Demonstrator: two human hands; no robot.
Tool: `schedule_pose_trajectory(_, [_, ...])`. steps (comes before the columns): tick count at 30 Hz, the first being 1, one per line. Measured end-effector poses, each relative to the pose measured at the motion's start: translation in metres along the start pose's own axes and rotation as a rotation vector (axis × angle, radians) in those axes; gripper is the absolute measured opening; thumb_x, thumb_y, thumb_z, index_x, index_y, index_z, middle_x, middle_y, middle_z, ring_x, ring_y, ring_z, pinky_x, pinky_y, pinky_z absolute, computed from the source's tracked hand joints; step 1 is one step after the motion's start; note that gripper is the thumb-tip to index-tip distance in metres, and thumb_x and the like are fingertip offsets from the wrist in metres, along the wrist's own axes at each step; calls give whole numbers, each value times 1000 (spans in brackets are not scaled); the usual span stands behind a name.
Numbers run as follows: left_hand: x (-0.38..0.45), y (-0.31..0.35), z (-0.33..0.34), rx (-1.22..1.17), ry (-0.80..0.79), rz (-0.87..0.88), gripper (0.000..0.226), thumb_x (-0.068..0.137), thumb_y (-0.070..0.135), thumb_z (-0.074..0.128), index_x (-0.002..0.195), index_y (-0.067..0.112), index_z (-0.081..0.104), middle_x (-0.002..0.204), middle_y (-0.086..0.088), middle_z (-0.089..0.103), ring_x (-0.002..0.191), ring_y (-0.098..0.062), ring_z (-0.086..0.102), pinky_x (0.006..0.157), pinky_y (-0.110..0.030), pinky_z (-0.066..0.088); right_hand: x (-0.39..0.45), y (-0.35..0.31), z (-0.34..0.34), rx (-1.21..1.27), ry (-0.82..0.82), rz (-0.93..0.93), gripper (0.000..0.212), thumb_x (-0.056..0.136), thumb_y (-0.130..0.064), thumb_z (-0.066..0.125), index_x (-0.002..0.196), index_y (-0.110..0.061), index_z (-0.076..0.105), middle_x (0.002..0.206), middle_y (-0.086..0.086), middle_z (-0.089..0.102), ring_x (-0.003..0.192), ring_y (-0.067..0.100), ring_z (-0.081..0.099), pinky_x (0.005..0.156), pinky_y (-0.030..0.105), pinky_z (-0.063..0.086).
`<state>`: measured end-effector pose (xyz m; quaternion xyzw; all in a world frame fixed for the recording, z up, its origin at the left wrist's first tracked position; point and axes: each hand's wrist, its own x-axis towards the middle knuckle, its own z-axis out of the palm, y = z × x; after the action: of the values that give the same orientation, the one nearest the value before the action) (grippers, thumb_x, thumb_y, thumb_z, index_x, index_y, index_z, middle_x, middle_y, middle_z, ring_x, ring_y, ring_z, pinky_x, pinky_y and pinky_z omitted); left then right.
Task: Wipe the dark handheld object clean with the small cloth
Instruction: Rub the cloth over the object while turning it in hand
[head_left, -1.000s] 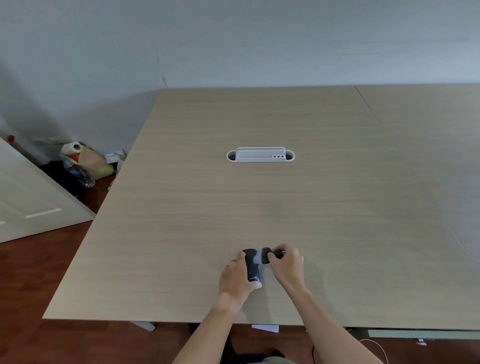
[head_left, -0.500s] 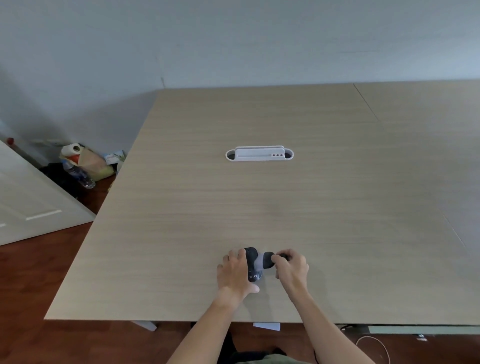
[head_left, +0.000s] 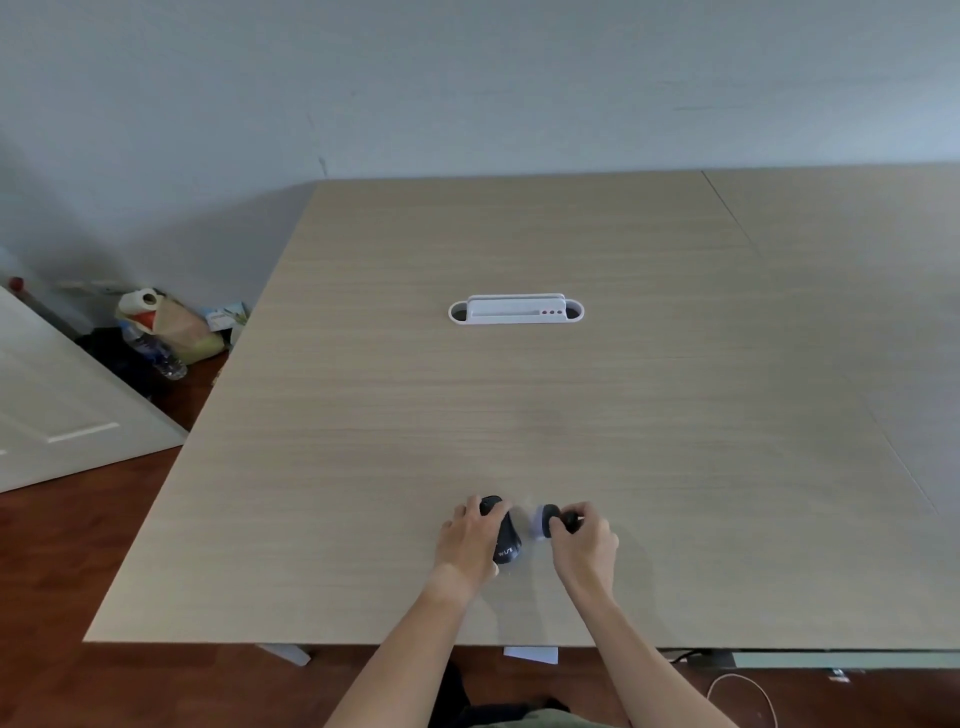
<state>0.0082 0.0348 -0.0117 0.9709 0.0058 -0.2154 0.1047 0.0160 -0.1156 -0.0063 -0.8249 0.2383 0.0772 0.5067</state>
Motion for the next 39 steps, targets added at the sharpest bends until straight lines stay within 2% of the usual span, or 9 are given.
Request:
schedule_pose_trajectory(5, [1,-1,-4,-105,-28,-65,87,74,11,81,147,23,35,135,-12,39,117,-32,55,96,-39,53,-1,-4,-2,90,-149,-16,4,78,-12,67,82,-14,67,57,7,66,45,16,61,47,23,48])
schedule_pose_trajectory(11, [-3,-5,-8,-9,48,17,75,86,-3,60,147,32,34,127,-11,41,106,-34,61,89,-41,55,-5,-3,4,27,-40,-40,12,85,-10,66,78,-19,61,70,1,66,67,30,67,62,34,54])
schedule_pose_trajectory(15, [-1,-9,-13,68,37,74,63,89,0,56,142,31,41,130,-9,40,108,-33,60,91,-43,53,-6,-4,4,73,-88,-42,9,82,-10,67,78,-18,63,68,9,67,55,23,64,44,18,46])
schedule_pose_trajectory(21, [2,-10,-11,62,28,31,56,85,6,68,134,25,47,126,-10,44,109,-32,58,92,-42,53,-6,-3,4,74,-18,-47,5,83,-11,65,82,-16,64,71,4,68,65,24,66,59,30,51])
schedule_pose_trajectory(25, [5,-10,-11,40,29,1,54,85,16,72,133,23,49,127,-10,46,110,-32,59,94,-41,52,-4,1,3,87,-149,-38,5,80,-11,67,85,-13,66,62,8,68,47,17,63,45,19,47])
schedule_pose_trajectory(29, [6,-12,-9,-2,22,-23,54,84,21,75,132,19,50,127,-10,46,109,-32,59,92,-41,52,-6,7,4,28,-11,-38,8,86,-12,65,82,-18,63,73,2,68,67,28,67,63,36,56])
schedule_pose_trajectory(31, [6,-13,-10,-2,29,-24,52,84,19,74,130,17,50,128,-11,45,108,-33,60,91,-41,54,-2,3,3,62,6,-50,7,85,-13,65,81,-18,63,73,4,68,67,29,68,63,35,56])
schedule_pose_trajectory(35, [5,-13,-14,19,53,-15,48,82,10,73,125,15,52,130,-10,46,109,-33,62,92,-41,54,8,-12,3,64,-122,-74,2,80,-11,66,81,-12,66,72,15,70,53,24,64,41,16,44])
schedule_pose_trajectory(39, [6,-13,-14,-52,43,7,46,83,0,64,125,15,55,129,-8,49,113,-32,60,93,-42,53,18,-19,5,-65,-224,-91,4,79,-8,63,81,-8,67,77,8,66,71,30,64,60,31,51])
